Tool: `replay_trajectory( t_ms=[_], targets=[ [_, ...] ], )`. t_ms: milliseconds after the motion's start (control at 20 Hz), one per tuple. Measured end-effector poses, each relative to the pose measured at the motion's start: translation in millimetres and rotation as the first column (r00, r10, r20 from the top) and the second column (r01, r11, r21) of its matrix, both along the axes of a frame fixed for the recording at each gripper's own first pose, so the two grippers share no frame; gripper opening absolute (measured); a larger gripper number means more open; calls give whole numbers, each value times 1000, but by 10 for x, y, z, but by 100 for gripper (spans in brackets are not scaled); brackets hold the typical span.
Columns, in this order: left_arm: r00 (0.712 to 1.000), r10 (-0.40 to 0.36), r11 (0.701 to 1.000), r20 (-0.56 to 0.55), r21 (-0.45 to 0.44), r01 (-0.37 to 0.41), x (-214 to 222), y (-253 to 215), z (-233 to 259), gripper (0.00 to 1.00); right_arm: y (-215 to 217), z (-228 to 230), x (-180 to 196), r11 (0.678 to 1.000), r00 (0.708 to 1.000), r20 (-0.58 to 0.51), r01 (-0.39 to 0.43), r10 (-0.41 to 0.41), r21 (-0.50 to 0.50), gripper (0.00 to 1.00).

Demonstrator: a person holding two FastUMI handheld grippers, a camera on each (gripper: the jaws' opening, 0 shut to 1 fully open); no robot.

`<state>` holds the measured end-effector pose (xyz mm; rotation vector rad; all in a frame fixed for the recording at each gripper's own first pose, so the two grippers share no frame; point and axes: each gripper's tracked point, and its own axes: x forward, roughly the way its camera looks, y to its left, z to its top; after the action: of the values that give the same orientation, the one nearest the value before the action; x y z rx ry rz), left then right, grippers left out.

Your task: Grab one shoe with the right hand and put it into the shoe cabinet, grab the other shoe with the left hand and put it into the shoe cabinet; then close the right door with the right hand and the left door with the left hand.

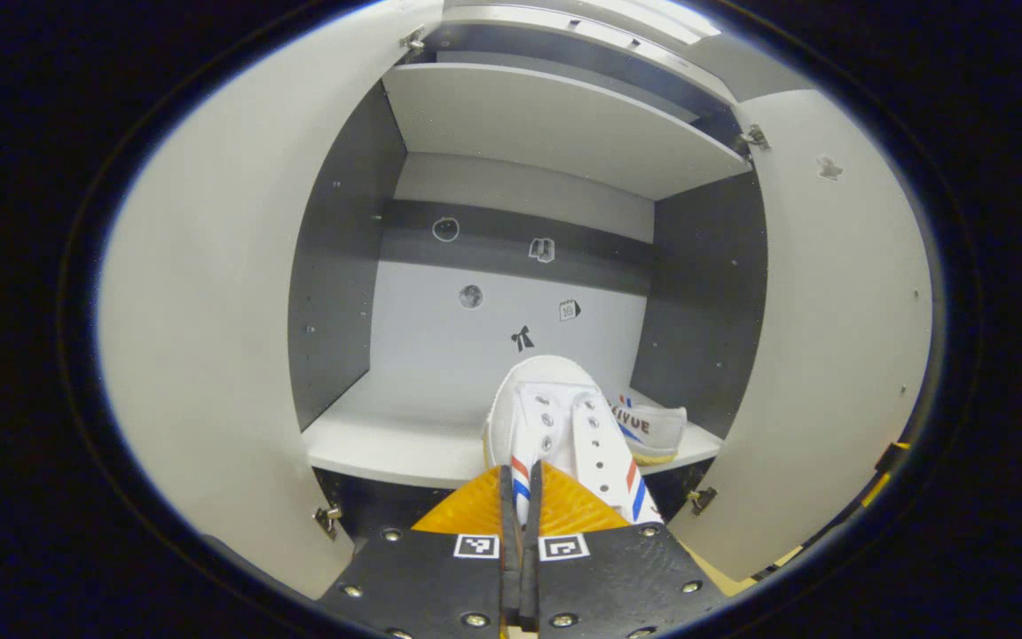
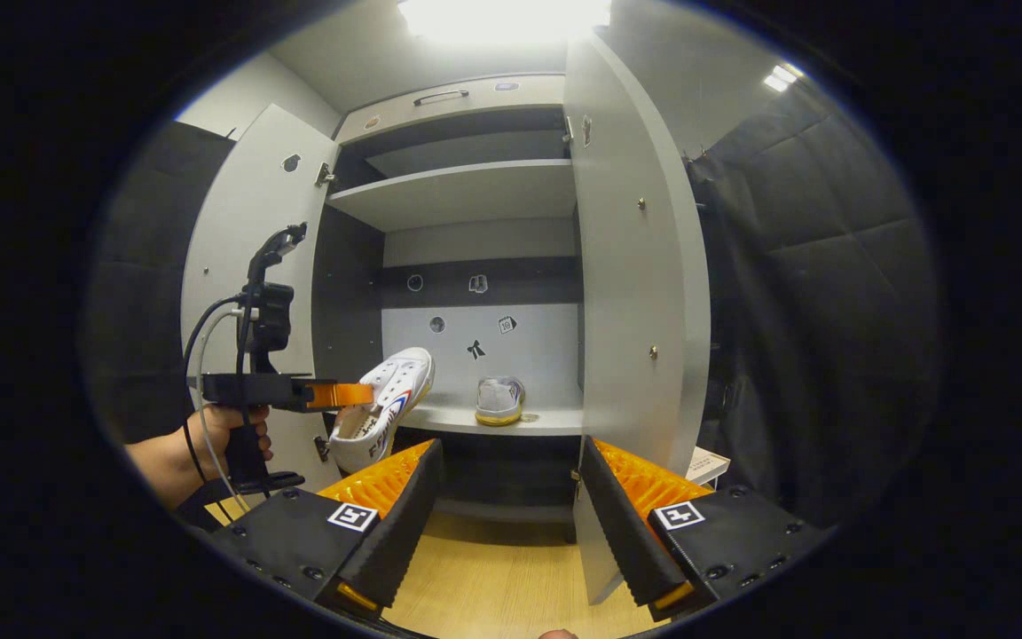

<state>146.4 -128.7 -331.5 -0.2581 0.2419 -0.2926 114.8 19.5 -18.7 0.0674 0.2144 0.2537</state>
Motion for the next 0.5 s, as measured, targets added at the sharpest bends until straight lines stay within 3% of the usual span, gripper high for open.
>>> replay_trajectory(
  t_ms=[500],
  targets=[
    [999,36,999,27,29,-37,-10,-7,-1,1,-21,-226,49,1000,999,-41,-4,3,-23,98]
  ],
)
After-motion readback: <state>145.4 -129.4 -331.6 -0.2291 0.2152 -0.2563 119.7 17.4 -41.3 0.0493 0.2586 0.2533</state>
